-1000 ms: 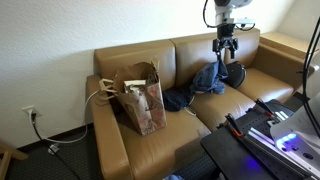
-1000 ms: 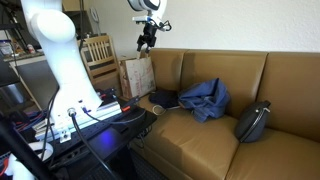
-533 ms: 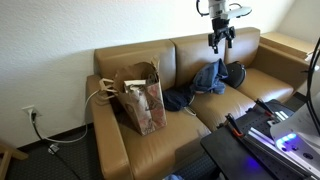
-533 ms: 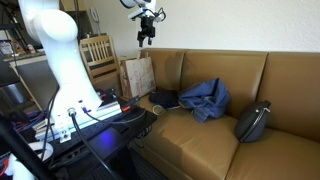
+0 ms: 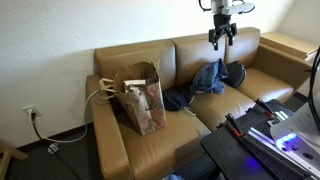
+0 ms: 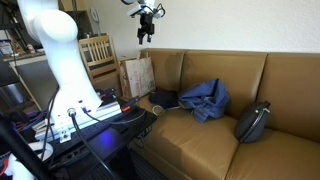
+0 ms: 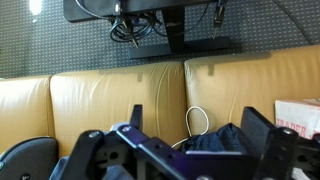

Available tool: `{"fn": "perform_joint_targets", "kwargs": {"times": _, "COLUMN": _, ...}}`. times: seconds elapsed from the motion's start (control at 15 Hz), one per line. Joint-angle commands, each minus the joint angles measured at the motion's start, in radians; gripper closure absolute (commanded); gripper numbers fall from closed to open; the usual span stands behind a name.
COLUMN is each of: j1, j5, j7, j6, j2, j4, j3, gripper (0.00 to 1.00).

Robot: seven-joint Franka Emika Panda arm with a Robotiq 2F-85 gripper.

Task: Put the grey clothing on the denim trousers

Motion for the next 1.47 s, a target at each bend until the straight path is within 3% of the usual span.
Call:
{"fn": "perform_joint_targets", "kwargs": {"times": 0.0, "j1": -0.007, "j5": 0.0, "j7": 0.0, "j6": -0.002, "j2": 0.0, "j4": 0.002, "j3": 0.008, "gripper": 0.0}}
{"fn": "perform_joint_targets", "kwargs": {"times": 0.8, "j1": -0.007, "j5": 0.0, "j7": 0.0, "j6": -0.002, "j2": 0.0, "j4": 0.002, "j3": 0.008, "gripper": 0.0}}
{"fn": "perform_joint_targets", "kwargs": {"times": 1.0, "j1": -0.017, "j5": 0.006, "j7": 0.023, "j6": -0.136, "j2": 0.125, "j4": 0.114, "j3": -0.005, "gripper": 0.0}}
{"fn": "perform_joint_targets", "kwargs": {"times": 1.4, "j1": 0.018, "j5": -0.043, "j7": 0.098, "j6": -0.202, "j2": 0.223, "j4": 0.202, "j3": -0.001, "gripper": 0.0}}
